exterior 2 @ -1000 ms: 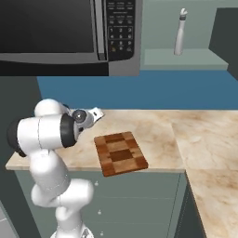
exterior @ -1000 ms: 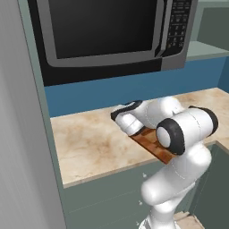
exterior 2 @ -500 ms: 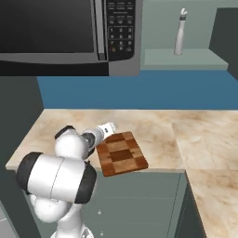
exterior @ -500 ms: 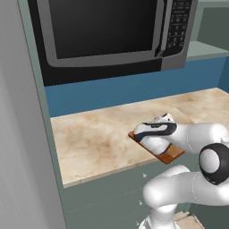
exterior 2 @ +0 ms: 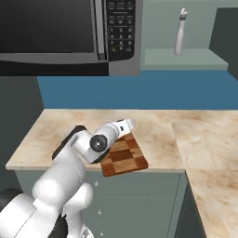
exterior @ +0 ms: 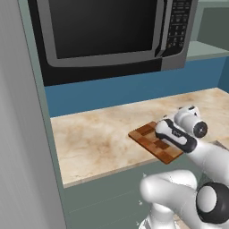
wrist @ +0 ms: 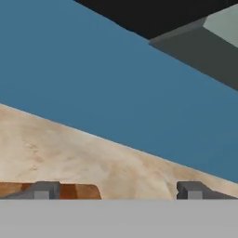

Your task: Move the cutting board and knife to the sink. Then move spray from the cabinet to the counter.

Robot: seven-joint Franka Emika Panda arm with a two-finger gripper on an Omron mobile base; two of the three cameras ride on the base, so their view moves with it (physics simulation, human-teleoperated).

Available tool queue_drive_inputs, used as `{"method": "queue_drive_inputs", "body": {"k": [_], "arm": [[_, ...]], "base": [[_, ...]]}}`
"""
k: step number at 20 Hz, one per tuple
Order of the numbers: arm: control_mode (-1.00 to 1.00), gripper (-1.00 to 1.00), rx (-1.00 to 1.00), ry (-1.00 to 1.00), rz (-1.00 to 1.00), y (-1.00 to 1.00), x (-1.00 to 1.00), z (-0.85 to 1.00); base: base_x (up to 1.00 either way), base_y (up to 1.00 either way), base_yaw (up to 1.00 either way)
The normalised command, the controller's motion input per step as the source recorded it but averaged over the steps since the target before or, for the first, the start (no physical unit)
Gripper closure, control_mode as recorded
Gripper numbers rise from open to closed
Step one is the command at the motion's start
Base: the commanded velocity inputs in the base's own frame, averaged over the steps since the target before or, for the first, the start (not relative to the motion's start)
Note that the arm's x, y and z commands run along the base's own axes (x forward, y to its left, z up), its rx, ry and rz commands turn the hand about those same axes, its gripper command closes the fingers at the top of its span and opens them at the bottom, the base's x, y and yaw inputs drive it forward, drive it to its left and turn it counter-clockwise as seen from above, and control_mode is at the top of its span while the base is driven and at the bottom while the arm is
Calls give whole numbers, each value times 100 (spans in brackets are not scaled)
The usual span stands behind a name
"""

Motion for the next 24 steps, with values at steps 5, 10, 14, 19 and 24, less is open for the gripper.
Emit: {"method": "queue_drive_inputs", "body": {"k": [5, 10, 14, 19, 24], "arm": [[-100, -100, 0, 20, -7, -51, -31, 76], [-100, -100, 2, 33, -2, -46, -28, 67], [-100, -100, 6, 20, 0, -24, -60, 5], [-100, -100, 24, -16, 0, -1, -99, -88], [-100, -100, 33, -28, -4, 1, -77, -52]], "base": [[0, 0, 0], [0, 0, 0], [0, 0, 0], [0, 0, 0], [0, 0, 0]]}}
